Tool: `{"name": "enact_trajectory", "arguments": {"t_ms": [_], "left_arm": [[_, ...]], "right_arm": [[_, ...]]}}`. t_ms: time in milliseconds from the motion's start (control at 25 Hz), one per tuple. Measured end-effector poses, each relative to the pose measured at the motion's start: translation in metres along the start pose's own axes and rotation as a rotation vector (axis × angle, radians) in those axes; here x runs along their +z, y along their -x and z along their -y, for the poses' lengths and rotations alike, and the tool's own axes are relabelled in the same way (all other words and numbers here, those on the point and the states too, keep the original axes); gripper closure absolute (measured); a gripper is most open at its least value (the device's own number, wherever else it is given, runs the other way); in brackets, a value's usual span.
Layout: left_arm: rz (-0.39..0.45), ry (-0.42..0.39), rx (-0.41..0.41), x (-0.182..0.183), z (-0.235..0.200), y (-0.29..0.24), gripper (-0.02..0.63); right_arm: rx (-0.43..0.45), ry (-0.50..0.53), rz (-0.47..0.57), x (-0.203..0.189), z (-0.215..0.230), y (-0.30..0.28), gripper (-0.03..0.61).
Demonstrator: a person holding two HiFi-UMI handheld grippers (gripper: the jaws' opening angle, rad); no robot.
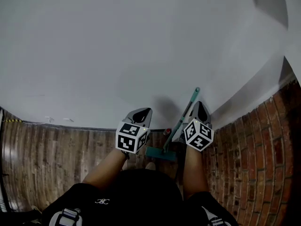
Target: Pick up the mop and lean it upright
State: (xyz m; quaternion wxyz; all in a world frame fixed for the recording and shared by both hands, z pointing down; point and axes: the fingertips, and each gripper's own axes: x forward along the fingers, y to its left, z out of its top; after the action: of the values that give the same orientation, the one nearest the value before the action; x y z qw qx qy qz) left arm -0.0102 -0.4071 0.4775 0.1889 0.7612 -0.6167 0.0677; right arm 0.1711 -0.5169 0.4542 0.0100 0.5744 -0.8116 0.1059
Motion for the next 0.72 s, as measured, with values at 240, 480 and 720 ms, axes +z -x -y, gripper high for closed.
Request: {"name": "enact_trajectory", "arguments": {"t_ms": [240, 480, 720], "left_arm": [[0.024, -0.024, -0.093, 0.015, 0.025, -0.005, 0.617], [0.021, -0.058, -0.175, 0.016, 0.043, -0.010, 0.617], [0.016, -0.076, -0.223, 0.017, 0.049, -0.010, 0.618]], "right_arm": [[-0.014, 0.153, 0.089, 0.035, -0.017, 0.057, 0.565], [-0.033, 0.162, 0.048, 0.024, -0.012, 0.091, 0.566], [-0.071, 0.125, 0.011, 0.011, -0.012, 0.103, 0.566]]}}
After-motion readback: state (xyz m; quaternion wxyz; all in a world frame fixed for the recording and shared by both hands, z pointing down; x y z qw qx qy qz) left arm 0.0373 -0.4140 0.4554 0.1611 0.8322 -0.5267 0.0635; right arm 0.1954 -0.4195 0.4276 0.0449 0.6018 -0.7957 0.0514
